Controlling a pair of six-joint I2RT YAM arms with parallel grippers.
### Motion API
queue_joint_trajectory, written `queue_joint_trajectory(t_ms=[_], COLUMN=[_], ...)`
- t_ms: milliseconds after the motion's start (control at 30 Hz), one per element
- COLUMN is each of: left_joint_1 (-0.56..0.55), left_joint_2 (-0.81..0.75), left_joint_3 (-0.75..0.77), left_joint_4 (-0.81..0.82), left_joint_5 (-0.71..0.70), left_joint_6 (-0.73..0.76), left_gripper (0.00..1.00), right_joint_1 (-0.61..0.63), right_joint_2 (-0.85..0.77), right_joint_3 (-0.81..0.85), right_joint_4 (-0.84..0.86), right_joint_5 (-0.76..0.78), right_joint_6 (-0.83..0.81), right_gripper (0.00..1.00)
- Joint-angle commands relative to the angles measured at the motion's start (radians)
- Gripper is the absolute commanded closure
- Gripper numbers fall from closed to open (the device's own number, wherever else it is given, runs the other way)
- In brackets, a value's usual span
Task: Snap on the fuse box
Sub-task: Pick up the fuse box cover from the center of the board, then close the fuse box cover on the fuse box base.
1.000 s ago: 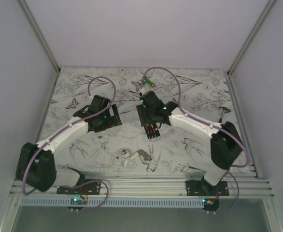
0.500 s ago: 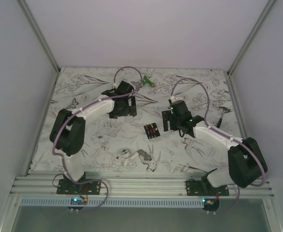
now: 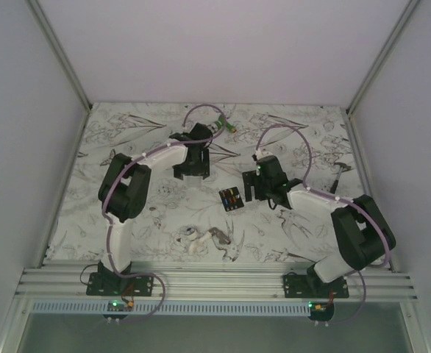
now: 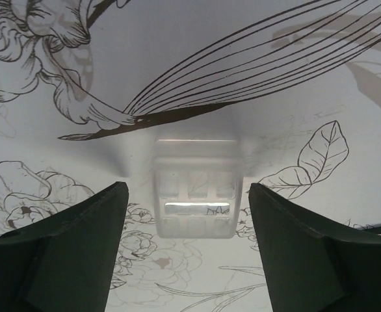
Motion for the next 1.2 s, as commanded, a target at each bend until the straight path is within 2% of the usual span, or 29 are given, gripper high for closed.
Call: queue_joint_trajectory(t_ms=[0,300,500,800,967,1167], left_joint_1=[-0.009,-0.007,-0.006,-0.008,-0.025,-0.103], left_joint_2=[0.031,-0.045,-0.164,-0.318,-0.363,-0.330], left_joint_3=[0.024,-0.026,-0.088,-0.184,-0.221,-0.188], left_joint_4=[-0.050,-0.051,-0.052,-0.064,-0.085,-0.096], left_joint_5=[0.008,0.021,0.026,0.068,0.086,0.069], left_joint_6=[0.015,0.006,0.003,-0.013,-0.065,-0.093], left_gripper=[0.24,0.47,0.55,0.59,0.60,0.61], right_joint_1=[0.024,0.102,0.168,0.225,0.208,0.112], right_joint_2=[0.041,0.169,0.229,0.243,0.147,0.004], right_joint_3=[0.016,0.088,0.163,0.214,0.164,0.047], right_joint_4=[0.082,0.082,0.083,0.112,0.080,0.061], right_joint_5=[-0.025,0.006,0.012,0.016,0.091,0.128], right_joint_6=[-0.006,0.018,0.067,0.201,0.159,0.119], right_gripper=[0.15,0.16,0.18,0.17,0.12,0.10])
